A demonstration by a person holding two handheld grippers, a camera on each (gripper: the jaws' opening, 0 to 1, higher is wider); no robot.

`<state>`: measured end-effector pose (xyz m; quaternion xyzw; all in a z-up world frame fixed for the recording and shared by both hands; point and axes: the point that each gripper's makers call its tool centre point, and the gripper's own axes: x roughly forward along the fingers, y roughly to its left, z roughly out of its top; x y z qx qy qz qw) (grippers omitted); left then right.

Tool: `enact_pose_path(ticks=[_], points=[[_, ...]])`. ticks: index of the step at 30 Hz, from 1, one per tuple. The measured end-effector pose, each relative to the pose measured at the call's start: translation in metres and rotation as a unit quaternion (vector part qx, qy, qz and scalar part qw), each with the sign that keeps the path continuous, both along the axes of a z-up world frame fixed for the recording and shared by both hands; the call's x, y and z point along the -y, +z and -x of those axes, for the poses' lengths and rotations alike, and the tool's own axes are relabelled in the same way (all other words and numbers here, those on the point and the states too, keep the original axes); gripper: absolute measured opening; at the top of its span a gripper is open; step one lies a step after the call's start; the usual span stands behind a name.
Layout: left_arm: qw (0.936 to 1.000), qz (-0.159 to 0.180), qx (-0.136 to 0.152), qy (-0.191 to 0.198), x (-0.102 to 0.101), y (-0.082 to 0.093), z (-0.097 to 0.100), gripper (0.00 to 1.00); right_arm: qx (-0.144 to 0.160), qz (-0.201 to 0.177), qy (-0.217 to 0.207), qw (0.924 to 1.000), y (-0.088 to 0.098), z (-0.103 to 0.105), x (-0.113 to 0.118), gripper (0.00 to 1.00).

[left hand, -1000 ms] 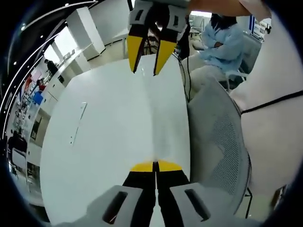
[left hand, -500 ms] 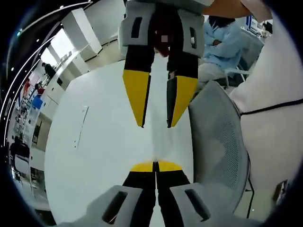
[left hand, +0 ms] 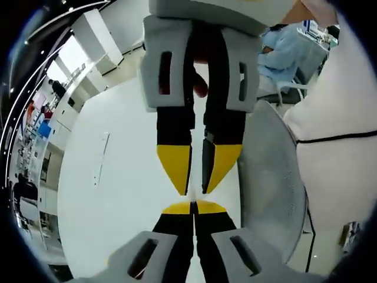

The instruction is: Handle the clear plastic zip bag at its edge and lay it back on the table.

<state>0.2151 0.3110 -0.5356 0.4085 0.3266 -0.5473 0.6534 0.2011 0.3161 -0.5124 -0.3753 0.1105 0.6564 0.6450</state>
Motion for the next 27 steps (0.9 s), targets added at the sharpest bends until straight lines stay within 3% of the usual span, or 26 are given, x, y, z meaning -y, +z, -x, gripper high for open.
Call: enact_pose_path(ticks=[27], points=[[0.9997, -0.019, 0.001, -0.014, 0.0, -0.004, 0.004, 0.0, -0.01, 0.009, -0.005, 0.9999, -0.011, 0.001, -0.007, 0.01]])
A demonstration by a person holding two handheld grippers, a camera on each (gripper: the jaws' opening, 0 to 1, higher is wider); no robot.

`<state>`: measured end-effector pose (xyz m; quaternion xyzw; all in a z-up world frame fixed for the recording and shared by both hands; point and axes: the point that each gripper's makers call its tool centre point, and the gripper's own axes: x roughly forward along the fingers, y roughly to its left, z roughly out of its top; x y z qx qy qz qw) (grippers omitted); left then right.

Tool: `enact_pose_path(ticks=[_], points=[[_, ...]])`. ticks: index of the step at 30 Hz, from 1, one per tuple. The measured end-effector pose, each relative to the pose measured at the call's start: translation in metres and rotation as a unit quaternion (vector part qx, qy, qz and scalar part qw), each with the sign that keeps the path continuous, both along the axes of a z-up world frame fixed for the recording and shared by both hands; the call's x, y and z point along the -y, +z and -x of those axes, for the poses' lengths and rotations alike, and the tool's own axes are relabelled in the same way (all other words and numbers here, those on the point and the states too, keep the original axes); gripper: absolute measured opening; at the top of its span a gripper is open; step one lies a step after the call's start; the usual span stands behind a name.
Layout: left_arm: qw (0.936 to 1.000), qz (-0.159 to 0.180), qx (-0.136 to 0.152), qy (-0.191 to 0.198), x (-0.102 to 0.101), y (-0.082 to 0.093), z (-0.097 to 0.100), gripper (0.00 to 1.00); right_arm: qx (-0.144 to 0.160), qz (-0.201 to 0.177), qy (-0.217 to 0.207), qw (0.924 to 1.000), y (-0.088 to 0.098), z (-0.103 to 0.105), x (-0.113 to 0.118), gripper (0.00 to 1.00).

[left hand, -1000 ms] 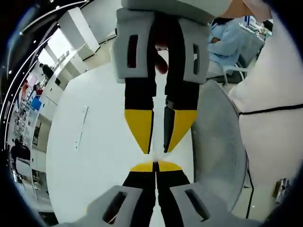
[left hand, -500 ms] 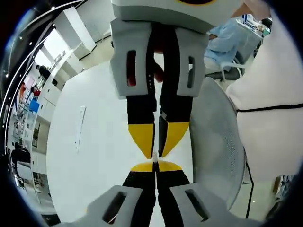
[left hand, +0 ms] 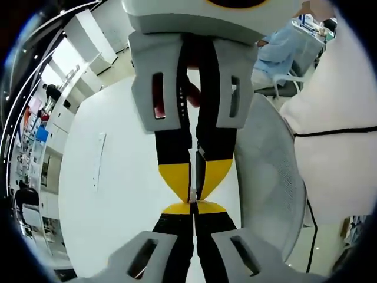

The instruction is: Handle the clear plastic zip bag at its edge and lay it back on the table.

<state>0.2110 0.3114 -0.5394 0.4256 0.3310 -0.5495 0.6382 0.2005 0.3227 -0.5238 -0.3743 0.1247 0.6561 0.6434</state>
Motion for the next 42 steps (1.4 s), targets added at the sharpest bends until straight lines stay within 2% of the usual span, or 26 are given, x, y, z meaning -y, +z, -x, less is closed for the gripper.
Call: enact_pose_path(ticks=[5, 42], points=[[1.0, -0.002, -0.001, 0.0, -0.0011, -0.0014, 0.0002, 0.0, 0.016, 0.005, 0.011, 0.9998, -0.001, 0.0002, -0.0015, 0.0], [1.0, 0.0, 0.007, -0.004, -0.0038, -0.0042, -0.0005, 0.0, 0.021, 0.017, -0.003, 0.9996, -0.0055, -0.0023, 0.0033, 0.0]])
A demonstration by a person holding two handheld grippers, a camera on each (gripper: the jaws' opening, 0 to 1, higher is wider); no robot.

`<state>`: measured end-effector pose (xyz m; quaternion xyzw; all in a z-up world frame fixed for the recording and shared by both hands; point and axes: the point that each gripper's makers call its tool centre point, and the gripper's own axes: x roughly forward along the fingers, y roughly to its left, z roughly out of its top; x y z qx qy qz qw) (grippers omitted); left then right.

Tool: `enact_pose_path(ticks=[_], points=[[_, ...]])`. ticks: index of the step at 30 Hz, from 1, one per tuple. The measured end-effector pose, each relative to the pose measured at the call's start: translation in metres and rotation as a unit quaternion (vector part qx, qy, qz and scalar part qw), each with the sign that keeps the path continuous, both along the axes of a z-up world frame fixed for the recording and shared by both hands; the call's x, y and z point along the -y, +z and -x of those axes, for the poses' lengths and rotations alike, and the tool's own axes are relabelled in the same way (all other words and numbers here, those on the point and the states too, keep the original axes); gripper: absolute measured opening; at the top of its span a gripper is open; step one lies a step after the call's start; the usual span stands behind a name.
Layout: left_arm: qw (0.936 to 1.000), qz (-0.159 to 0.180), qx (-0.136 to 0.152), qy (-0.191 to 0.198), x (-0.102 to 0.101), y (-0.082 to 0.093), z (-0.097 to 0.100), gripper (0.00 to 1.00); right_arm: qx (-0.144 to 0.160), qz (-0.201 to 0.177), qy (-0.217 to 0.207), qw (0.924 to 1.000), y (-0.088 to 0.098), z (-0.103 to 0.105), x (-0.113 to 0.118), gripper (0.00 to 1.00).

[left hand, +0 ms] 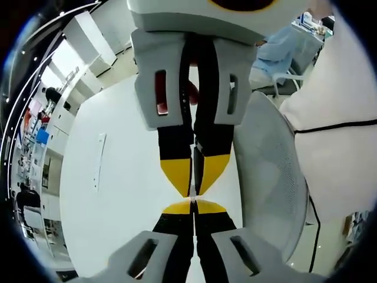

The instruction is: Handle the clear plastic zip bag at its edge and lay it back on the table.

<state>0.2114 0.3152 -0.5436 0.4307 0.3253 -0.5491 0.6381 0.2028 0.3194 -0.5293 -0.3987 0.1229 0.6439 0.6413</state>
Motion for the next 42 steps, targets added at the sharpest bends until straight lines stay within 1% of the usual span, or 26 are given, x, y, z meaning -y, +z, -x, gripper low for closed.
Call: enact_pose_path(ticks=[20, 21, 29, 42], points=[[1.0, 0.006, 0.001, -0.001, 0.001, 0.002, 0.0, 0.0, -0.001, -0.001, -0.007, 1.0, 0.001, 0.0, 0.005, 0.0], [1.0, 0.0, 0.005, -0.002, -0.001, 0.001, 0.0, 0.0, 0.002, 0.004, -0.008, 1.0, 0.0, 0.0, 0.007, 0.0], [1.0, -0.002, 0.004, 0.005, -0.008, 0.0, 0.0, 0.0, 0.0, 0.01, -0.016, 0.9998, -0.003, -0.002, 0.017, 0.0], [0.9999, -0.001, 0.005, 0.01, -0.01, 0.001, 0.0, 0.0, -0.001, 0.017, -0.028, 0.9995, -0.005, -0.006, 0.031, 0.0]])
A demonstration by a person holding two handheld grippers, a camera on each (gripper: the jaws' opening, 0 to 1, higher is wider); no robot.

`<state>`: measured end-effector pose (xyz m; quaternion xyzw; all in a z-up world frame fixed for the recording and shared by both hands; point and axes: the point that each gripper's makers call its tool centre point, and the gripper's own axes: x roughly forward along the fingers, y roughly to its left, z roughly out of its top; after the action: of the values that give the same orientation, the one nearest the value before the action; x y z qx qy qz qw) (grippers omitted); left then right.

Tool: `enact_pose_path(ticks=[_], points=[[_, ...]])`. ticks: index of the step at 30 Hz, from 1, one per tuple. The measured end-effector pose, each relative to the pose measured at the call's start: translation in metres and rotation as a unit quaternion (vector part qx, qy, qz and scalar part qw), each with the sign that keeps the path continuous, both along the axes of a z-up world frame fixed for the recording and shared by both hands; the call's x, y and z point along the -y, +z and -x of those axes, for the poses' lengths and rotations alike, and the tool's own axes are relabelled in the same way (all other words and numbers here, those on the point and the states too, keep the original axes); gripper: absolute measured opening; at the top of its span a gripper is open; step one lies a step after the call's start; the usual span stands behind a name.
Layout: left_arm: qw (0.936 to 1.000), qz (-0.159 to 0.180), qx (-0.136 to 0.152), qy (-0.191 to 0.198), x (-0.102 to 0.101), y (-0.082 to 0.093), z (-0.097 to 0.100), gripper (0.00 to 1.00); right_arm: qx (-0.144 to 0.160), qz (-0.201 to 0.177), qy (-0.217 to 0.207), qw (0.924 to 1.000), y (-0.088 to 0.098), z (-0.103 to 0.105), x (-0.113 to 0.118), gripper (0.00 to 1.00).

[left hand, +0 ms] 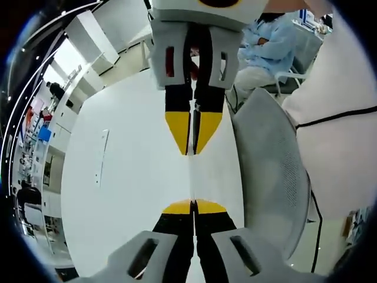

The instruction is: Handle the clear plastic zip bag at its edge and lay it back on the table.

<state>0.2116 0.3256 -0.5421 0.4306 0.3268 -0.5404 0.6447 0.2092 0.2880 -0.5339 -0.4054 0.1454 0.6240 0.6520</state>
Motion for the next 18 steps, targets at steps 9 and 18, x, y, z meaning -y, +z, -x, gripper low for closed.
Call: enact_pose_path(ticks=[9, 18], points=[[1.0, 0.003, 0.001, 0.003, -0.001, 0.001, -0.001, 0.0, -0.001, 0.003, -0.006, 1.0, -0.001, -0.001, 0.009, 0.0], [1.0, 0.003, 0.0, 0.005, -0.003, 0.0, -0.002, 0.0, -0.002, 0.007, -0.011, 0.9999, -0.002, -0.001, 0.017, 0.0]])
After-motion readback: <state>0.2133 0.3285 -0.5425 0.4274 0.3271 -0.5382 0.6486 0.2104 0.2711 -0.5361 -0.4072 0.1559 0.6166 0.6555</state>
